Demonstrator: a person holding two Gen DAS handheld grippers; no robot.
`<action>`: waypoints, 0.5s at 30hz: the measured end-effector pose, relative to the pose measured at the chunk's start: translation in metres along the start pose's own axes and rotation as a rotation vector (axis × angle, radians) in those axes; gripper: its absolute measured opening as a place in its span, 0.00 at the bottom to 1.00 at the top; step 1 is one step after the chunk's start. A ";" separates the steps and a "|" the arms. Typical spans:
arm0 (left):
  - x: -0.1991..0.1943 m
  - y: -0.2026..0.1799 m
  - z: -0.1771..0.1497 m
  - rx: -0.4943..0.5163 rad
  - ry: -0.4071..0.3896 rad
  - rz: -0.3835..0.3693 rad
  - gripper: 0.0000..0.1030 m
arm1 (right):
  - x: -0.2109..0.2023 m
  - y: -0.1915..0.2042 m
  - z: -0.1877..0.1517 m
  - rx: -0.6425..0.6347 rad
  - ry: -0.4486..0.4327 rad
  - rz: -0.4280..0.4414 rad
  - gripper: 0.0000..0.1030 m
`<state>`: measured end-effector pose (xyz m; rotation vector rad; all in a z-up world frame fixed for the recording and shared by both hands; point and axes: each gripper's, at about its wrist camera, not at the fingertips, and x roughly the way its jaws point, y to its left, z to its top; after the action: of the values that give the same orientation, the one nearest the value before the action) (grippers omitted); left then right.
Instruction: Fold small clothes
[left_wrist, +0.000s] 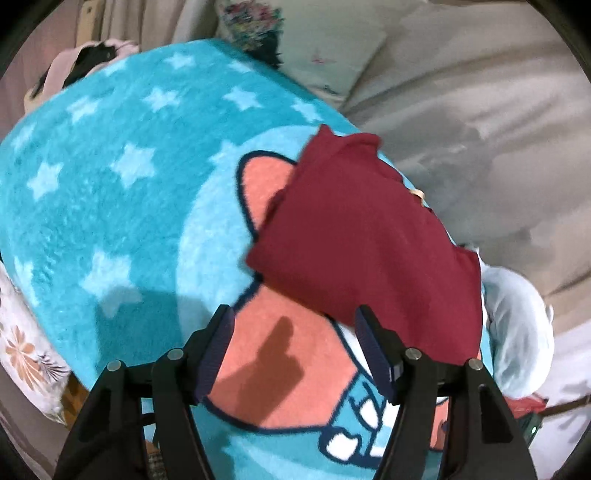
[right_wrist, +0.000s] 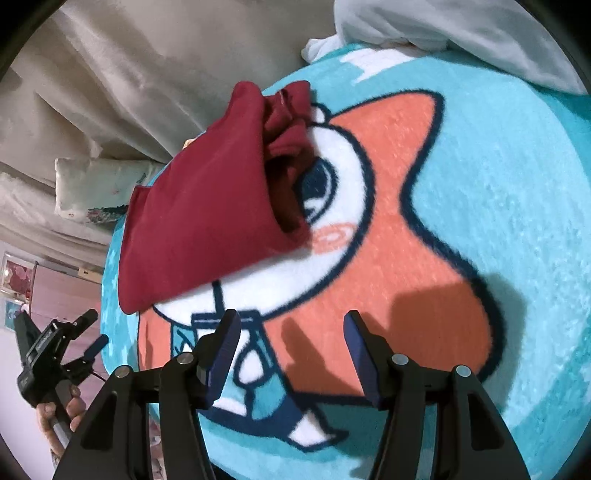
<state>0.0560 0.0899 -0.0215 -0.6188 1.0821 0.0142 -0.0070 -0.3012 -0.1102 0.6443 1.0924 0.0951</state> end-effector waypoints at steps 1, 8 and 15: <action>0.005 0.002 0.002 -0.005 0.007 -0.003 0.65 | 0.001 0.001 -0.001 0.006 0.004 0.003 0.61; 0.065 0.009 0.020 -0.069 0.158 -0.097 0.65 | 0.018 0.004 0.011 0.088 0.025 0.147 0.62; 0.082 0.015 0.051 -0.162 0.180 -0.191 0.73 | 0.048 0.018 0.041 0.128 0.004 0.122 0.65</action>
<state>0.1334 0.1034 -0.0799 -0.8809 1.1988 -0.1227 0.0543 -0.2866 -0.1267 0.8263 1.0689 0.1320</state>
